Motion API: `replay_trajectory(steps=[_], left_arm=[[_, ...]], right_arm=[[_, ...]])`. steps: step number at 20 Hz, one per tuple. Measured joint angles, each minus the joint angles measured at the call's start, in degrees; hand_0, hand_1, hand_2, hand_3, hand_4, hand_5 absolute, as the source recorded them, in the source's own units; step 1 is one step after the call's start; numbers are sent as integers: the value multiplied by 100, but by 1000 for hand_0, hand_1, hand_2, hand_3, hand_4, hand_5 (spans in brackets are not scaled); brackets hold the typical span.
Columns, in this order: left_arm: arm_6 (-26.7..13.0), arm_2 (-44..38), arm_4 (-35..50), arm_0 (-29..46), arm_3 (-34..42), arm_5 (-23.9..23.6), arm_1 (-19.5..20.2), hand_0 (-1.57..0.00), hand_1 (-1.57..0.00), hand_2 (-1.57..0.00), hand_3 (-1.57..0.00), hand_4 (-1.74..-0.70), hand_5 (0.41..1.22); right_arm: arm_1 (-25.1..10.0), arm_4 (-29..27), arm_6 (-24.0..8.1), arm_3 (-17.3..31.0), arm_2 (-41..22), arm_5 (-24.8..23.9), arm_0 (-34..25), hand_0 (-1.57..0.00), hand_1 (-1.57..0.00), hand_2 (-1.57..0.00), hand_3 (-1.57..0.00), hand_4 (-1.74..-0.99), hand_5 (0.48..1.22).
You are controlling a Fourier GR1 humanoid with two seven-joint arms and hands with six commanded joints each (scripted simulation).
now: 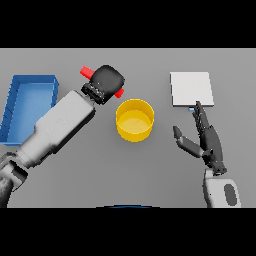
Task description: Pick up the red beaker and tilt it to pour out 1 green nut into yellow bowl. Pick up the yellow bowl and place it on the metallic measuring scale.
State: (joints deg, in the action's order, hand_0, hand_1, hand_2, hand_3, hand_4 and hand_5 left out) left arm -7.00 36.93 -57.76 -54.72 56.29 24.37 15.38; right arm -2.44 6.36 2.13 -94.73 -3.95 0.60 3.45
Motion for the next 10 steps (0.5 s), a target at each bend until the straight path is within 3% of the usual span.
replay_trajectory(steps=[2, 5, 10], left_arm=[[145, 183, -183, -223, -100, 120, 31, -1571, -1571, -1571, -1203, -1709, 1219], [383, 528, -462, -531, -269, 260, -62, -1571, -1571, -1571, -1383, -1723, 1220], [588, 1073, -978, -809, -382, 236, -89, -1571, -1571, -1571, -1509, -1735, 1221]], right_arm=[[26, -94, -74, -10, 26, 27, -51, 1, 1, 1, 1, -1301, 607], [-20, -114, -44, 79, 74, 57, -53, 1, 1, 1, 1, -1299, 605], [-52, 2, -36, 138, 65, 4, -82, 1, 1, 1, 1, -1297, 602]])
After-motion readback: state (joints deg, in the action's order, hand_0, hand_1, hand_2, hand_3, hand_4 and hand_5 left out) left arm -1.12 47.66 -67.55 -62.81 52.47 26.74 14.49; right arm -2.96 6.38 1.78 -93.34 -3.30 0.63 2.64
